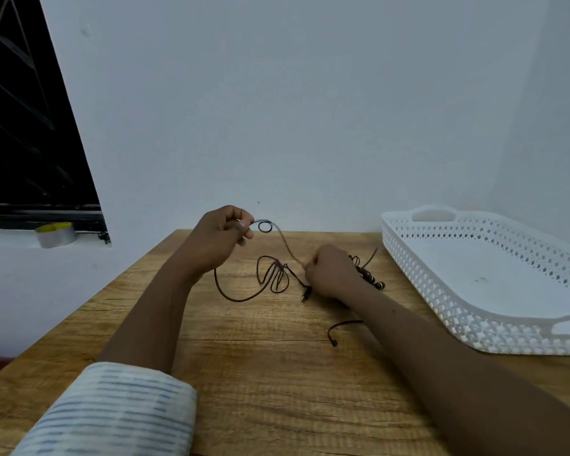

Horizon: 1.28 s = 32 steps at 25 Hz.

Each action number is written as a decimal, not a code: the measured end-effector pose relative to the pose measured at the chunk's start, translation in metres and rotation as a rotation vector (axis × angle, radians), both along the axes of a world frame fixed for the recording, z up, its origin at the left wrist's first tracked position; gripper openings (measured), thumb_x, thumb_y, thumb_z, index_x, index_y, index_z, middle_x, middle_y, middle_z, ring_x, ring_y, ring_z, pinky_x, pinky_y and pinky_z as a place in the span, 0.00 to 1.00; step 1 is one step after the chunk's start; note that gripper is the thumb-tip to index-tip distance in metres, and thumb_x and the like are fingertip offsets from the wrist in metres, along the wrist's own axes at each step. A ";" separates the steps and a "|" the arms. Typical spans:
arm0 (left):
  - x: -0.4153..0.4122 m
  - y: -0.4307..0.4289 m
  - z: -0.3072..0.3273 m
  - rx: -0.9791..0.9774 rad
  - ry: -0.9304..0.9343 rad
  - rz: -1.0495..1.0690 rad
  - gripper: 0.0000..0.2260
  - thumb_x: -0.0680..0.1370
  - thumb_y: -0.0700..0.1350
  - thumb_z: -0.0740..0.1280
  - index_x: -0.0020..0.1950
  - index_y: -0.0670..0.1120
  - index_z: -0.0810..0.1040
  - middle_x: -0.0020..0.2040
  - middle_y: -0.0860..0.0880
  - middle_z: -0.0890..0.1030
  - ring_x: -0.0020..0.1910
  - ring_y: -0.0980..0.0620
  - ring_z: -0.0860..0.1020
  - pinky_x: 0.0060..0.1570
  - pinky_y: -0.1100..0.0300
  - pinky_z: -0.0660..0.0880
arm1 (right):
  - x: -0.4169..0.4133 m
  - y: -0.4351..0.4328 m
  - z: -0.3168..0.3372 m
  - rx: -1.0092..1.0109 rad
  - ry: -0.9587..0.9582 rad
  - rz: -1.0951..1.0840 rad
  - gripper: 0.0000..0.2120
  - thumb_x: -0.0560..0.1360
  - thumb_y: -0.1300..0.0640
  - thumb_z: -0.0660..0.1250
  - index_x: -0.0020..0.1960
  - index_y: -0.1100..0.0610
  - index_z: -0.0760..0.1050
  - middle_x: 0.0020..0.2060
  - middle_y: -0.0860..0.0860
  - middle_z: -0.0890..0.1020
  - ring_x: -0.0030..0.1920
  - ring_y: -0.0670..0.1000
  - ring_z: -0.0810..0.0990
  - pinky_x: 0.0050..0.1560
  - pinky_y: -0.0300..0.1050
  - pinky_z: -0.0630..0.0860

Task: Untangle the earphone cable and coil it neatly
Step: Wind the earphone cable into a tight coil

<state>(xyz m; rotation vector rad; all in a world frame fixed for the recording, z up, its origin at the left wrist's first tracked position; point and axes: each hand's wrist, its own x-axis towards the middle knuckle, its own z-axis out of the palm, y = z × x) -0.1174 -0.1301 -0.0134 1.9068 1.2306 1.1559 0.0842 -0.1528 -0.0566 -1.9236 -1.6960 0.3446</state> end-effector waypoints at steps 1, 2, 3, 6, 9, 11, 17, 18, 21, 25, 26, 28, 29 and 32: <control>0.001 0.002 -0.003 0.063 0.192 0.120 0.11 0.81 0.39 0.60 0.61 0.49 0.75 0.55 0.48 0.79 0.48 0.51 0.76 0.46 0.56 0.69 | 0.001 -0.003 0.004 0.043 0.065 0.030 0.09 0.78 0.59 0.63 0.40 0.61 0.75 0.36 0.52 0.79 0.39 0.52 0.78 0.38 0.43 0.74; 0.004 0.002 -0.006 0.145 0.365 0.229 0.16 0.79 0.37 0.60 0.66 0.50 0.72 0.62 0.48 0.77 0.58 0.48 0.73 0.54 0.53 0.67 | 0.000 -0.008 0.009 0.097 0.157 0.050 0.10 0.79 0.59 0.62 0.40 0.59 0.74 0.37 0.51 0.78 0.39 0.51 0.76 0.35 0.41 0.72; 0.009 0.001 -0.008 0.240 0.425 0.266 0.21 0.78 0.36 0.60 0.69 0.51 0.70 0.66 0.48 0.74 0.65 0.46 0.68 0.61 0.50 0.64 | -0.001 -0.012 0.014 0.148 0.267 0.059 0.09 0.80 0.59 0.61 0.41 0.57 0.74 0.38 0.50 0.79 0.38 0.49 0.77 0.34 0.40 0.71; 0.032 -0.012 -0.009 0.360 0.228 0.073 0.21 0.80 0.40 0.59 0.73 0.52 0.68 0.70 0.51 0.71 0.72 0.50 0.63 0.71 0.47 0.58 | -0.004 -0.024 0.025 0.200 0.609 0.108 0.05 0.80 0.59 0.64 0.46 0.57 0.77 0.38 0.51 0.81 0.38 0.48 0.79 0.38 0.40 0.76; 0.041 -0.009 -0.022 0.416 0.387 -0.089 0.13 0.83 0.47 0.60 0.66 0.52 0.75 0.61 0.52 0.80 0.63 0.51 0.75 0.66 0.48 0.68 | -0.002 -0.035 0.038 0.019 0.935 0.190 0.07 0.81 0.63 0.62 0.49 0.64 0.78 0.35 0.53 0.78 0.34 0.47 0.76 0.36 0.37 0.76; 0.037 -0.004 -0.027 0.305 0.310 -0.221 0.12 0.84 0.48 0.57 0.50 0.49 0.80 0.42 0.51 0.83 0.43 0.54 0.81 0.49 0.50 0.76 | 0.001 -0.043 0.047 -0.198 1.064 0.207 0.10 0.82 0.64 0.58 0.47 0.64 0.78 0.33 0.52 0.77 0.32 0.45 0.74 0.31 0.34 0.73; 0.043 -0.009 -0.027 0.248 0.110 -0.312 0.21 0.82 0.57 0.54 0.36 0.48 0.73 0.28 0.52 0.69 0.27 0.57 0.65 0.32 0.58 0.62 | 0.002 -0.057 0.062 -0.425 1.533 0.678 0.13 0.80 0.52 0.59 0.40 0.56 0.72 0.28 0.46 0.70 0.25 0.41 0.66 0.25 0.31 0.62; 0.046 -0.011 -0.028 0.227 0.084 -0.333 0.20 0.82 0.57 0.53 0.35 0.49 0.73 0.29 0.51 0.69 0.27 0.55 0.65 0.32 0.58 0.62 | -0.001 -0.056 0.065 -0.331 1.651 0.721 0.13 0.80 0.51 0.58 0.40 0.55 0.71 0.28 0.46 0.71 0.25 0.41 0.66 0.25 0.32 0.64; 0.057 -0.023 -0.027 0.179 0.115 -0.379 0.18 0.83 0.54 0.53 0.37 0.50 0.73 0.30 0.50 0.70 0.29 0.52 0.67 0.33 0.57 0.64 | -0.010 -0.047 0.065 0.139 1.858 0.663 0.15 0.83 0.53 0.56 0.41 0.56 0.73 0.33 0.49 0.78 0.32 0.44 0.77 0.34 0.35 0.75; 0.062 -0.030 -0.026 0.170 0.441 -0.388 0.14 0.84 0.49 0.57 0.45 0.47 0.78 0.31 0.56 0.71 0.27 0.63 0.70 0.31 0.67 0.64 | 0.006 -0.037 0.046 0.651 0.525 0.281 0.14 0.84 0.58 0.54 0.47 0.57 0.77 0.46 0.48 0.84 0.49 0.40 0.81 0.69 0.41 0.68; 0.059 -0.029 -0.025 0.178 0.463 -0.372 0.14 0.84 0.49 0.57 0.45 0.47 0.79 0.31 0.56 0.71 0.27 0.63 0.70 0.30 0.69 0.62 | 0.011 -0.033 0.040 0.675 0.174 0.252 0.13 0.83 0.60 0.54 0.46 0.56 0.76 0.43 0.46 0.83 0.45 0.38 0.80 0.75 0.44 0.59; 0.052 -0.024 -0.023 0.218 0.413 -0.327 0.13 0.83 0.49 0.58 0.45 0.48 0.79 0.30 0.53 0.71 0.27 0.60 0.68 0.29 0.67 0.62 | 0.019 -0.029 0.032 0.591 -0.168 0.244 0.12 0.79 0.66 0.55 0.42 0.52 0.70 0.37 0.46 0.81 0.39 0.38 0.78 0.78 0.50 0.47; 0.048 -0.021 -0.022 0.239 0.380 -0.303 0.13 0.83 0.49 0.58 0.44 0.48 0.79 0.31 0.51 0.71 0.28 0.58 0.68 0.29 0.65 0.62 | 0.021 -0.028 0.030 0.529 -0.229 0.247 0.13 0.79 0.67 0.56 0.41 0.51 0.68 0.35 0.47 0.80 0.37 0.40 0.77 0.77 0.52 0.49; 0.041 -0.013 -0.019 0.293 0.301 -0.264 0.13 0.83 0.50 0.60 0.44 0.48 0.80 0.31 0.47 0.73 0.30 0.53 0.68 0.30 0.62 0.63 | 0.018 -0.035 0.034 0.340 -0.078 0.362 0.17 0.83 0.56 0.55 0.36 0.47 0.67 0.30 0.49 0.76 0.32 0.49 0.75 0.56 0.54 0.75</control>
